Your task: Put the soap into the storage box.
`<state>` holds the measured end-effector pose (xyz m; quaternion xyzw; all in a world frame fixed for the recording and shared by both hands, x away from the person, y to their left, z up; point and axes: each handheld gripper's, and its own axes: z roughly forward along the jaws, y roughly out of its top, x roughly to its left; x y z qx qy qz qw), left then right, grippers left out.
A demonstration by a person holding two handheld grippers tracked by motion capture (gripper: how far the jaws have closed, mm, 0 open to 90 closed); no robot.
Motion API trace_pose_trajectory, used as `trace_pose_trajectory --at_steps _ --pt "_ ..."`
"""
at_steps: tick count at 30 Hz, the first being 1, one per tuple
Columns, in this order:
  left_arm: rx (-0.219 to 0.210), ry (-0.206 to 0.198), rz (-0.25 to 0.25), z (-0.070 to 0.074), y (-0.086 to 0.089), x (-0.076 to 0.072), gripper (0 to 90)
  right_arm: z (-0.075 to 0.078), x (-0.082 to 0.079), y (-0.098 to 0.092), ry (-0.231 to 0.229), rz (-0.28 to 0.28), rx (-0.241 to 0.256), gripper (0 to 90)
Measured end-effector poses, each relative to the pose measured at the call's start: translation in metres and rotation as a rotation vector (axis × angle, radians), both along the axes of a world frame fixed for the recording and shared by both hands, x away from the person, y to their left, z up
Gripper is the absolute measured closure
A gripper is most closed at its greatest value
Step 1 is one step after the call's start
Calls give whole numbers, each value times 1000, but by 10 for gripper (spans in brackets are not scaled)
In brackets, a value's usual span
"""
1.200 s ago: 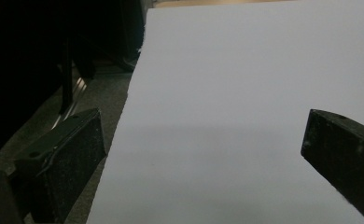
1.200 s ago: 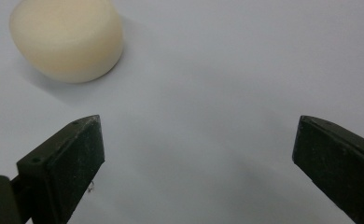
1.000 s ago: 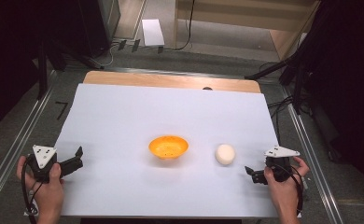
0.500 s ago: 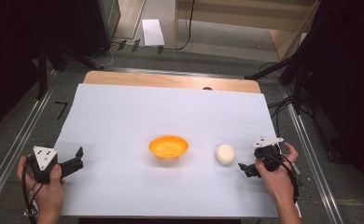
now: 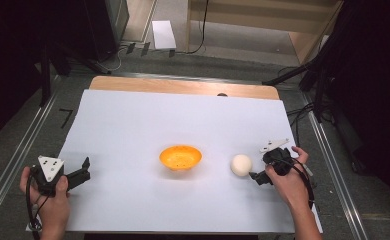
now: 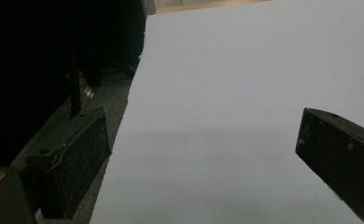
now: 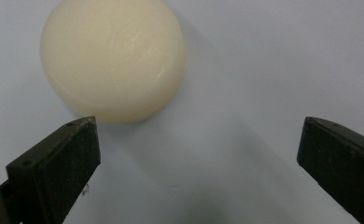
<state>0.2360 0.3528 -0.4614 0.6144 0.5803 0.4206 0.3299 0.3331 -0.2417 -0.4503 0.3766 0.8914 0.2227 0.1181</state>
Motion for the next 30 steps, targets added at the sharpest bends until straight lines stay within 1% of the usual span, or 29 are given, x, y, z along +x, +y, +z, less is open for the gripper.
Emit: trace_pose_trajectory --at_steps 1,2,3,4,5,8,11,14,15,21,22,23,25,26,28,30 --pt "0 0 0 0 0 0 32 0 0 0 0 0 0 0" --pt "1 1 -2 0 0 0 32 1 1 3 14 9 -3 0" --pt "1 1 -2 0 0 0 32 1 1 3 14 9 -3 0" --pt "4 2 -2 0 0 0 33 1 2 5 23 19 -9 0" --pt "4 2 -2 0 0 0 33 1 2 5 23 19 -9 0" --pt "3 3 -3 0 0 0 34 4 4 9 35 47 -5 0" --pt "2 3 -4 0 0 0 35 6 6 13 45 59 -6 1" --pt "1 2 -4 0 0 0 41 6 7 16 57 68 -6 9" --pt "1 3 -5 0 0 0 42 6 7 20 67 79 -7 21" --pt "3 8 -8 0 0 1 43 8 10 28 77 103 -12 34" --pt "4 8 -9 0 0 1 42 8 11 31 86 110 -16 42" --pt "5 8 -8 0 0 1 42 8 12 32 84 118 -18 49" --pt "5 9 -8 0 0 1 43 9 12 33 88 118 -17 62" --pt "3 8 -8 0 0 1 43 9 13 35 99 131 -7 119" --pt "4 8 -9 0 0 1 43 8 14 37 106 131 -2 135" --pt "5 9 -8 0 -1 1 43 8 14 40 111 138 -7 140"
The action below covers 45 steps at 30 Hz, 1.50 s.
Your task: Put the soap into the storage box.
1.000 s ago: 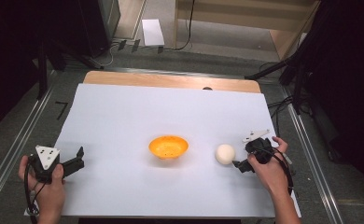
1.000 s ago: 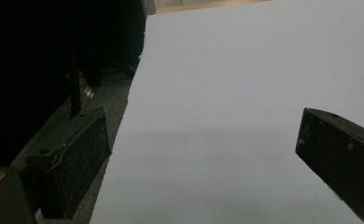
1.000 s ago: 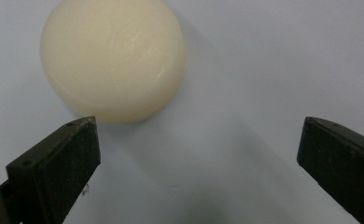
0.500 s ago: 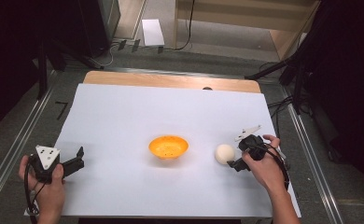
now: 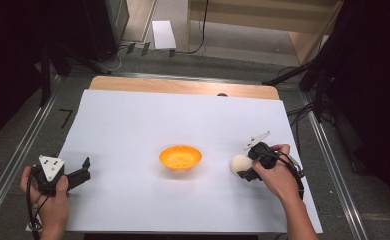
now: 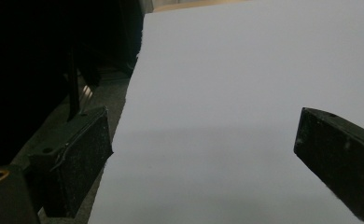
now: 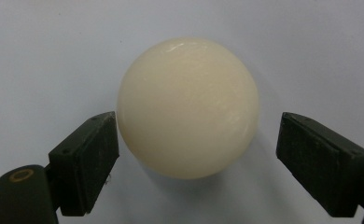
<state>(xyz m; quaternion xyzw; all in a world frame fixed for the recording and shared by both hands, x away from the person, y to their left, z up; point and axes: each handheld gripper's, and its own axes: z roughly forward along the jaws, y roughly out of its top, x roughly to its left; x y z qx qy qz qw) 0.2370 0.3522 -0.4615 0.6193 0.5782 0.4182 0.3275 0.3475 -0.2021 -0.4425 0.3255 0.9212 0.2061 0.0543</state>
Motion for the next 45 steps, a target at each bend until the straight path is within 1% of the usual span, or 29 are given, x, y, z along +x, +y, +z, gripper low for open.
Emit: trace_pose_trajectory --at_steps 4,6,7,10,17,24,27,35,36,42,44,45 --pt "1 1 -1 0 0 0 43 0 1 5 8 11 -11 158" --pt "0 2 -2 0 0 0 43 0 3 7 12 17 -10 213" --pt "0 2 -2 0 0 0 43 0 3 8 18 18 -2 239" --pt "-1 2 -2 0 0 0 43 0 4 9 28 20 -4 243" --pt "0 3 -1 0 0 0 46 0 7 14 38 22 -32 243" --pt "0 3 -2 0 0 0 46 -2 9 16 52 13 -33 244" --pt "3 6 -1 0 0 0 46 -2 11 17 65 12 -33 245" --pt "3 4 -2 0 -1 0 46 -3 12 20 63 10 -47 245" --pt "6 6 -2 0 -1 0 47 -3 12 21 65 11 -58 245" --pt "7 5 -2 0 -1 0 47 -3 14 22 77 12 -59 248" --pt "8 6 -3 0 -1 0 47 -2 14 22 76 14 -42 248" --pt "9 6 -3 0 -1 0 47 -2 14 22 76 14 -42 248"
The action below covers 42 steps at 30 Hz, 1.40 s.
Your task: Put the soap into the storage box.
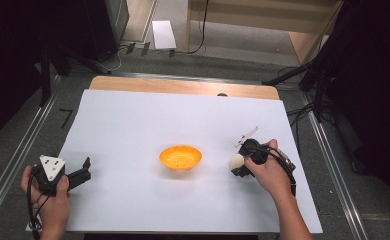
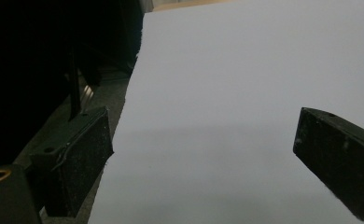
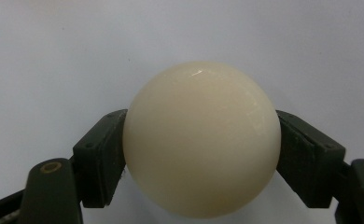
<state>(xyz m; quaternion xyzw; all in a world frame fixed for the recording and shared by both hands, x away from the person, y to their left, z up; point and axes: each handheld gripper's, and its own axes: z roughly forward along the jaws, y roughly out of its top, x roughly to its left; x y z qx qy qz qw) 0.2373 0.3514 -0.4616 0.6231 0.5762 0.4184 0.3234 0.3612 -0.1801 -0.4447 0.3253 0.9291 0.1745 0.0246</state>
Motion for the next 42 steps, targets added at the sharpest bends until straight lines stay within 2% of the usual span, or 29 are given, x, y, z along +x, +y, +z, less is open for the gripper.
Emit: trace_pose_trajectory --at_steps 4,7,42 --pt "4 1 -1 0 0 0 47 8 0 2 -26 3 26 248" --pt "3 1 -1 0 0 0 48 13 1 4 -30 11 24 249" --pt "0 2 6 0 0 0 62 47 17 37 -41 91 30 248"
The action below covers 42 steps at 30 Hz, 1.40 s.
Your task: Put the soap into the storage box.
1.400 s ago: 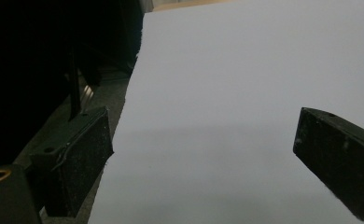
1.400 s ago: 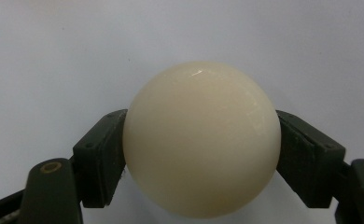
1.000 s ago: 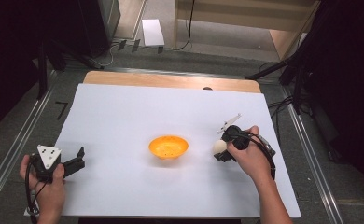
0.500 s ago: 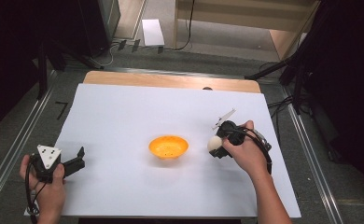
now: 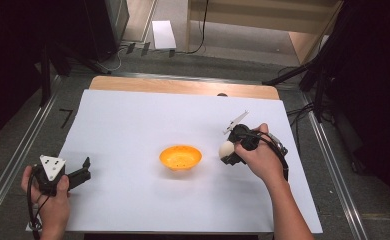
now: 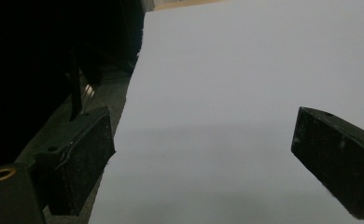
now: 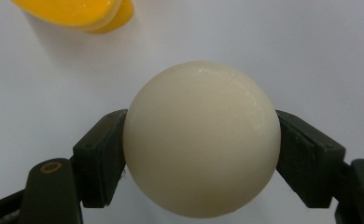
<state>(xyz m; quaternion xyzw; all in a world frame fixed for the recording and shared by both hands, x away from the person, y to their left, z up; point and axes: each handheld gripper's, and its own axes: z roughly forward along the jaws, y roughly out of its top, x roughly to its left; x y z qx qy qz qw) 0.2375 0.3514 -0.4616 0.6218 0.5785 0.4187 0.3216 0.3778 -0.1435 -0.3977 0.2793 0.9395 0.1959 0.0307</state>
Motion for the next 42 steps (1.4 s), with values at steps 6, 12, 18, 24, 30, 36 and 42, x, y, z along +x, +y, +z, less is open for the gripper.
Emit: trace_pose_trajectory --at_steps 6,12,18,24,30,36,42 --pt "-3 1 -6 0 0 0 63 5 3 9 -6 10 4 249" --pt "-1 3 -8 0 0 0 67 7 5 20 -5 25 7 249" --pt "4 12 -9 0 -1 1 67 10 3 29 -7 48 2 248" --pt "11 15 -13 0 -1 1 67 18 3 42 -13 76 10 249" --pt "13 14 -15 0 -1 1 68 20 2 56 -13 104 21 249" --pt "14 11 -14 0 -1 1 67 17 3 68 -9 119 21 249" --pt "12 14 -15 0 -1 1 68 16 1 76 1 132 15 249"
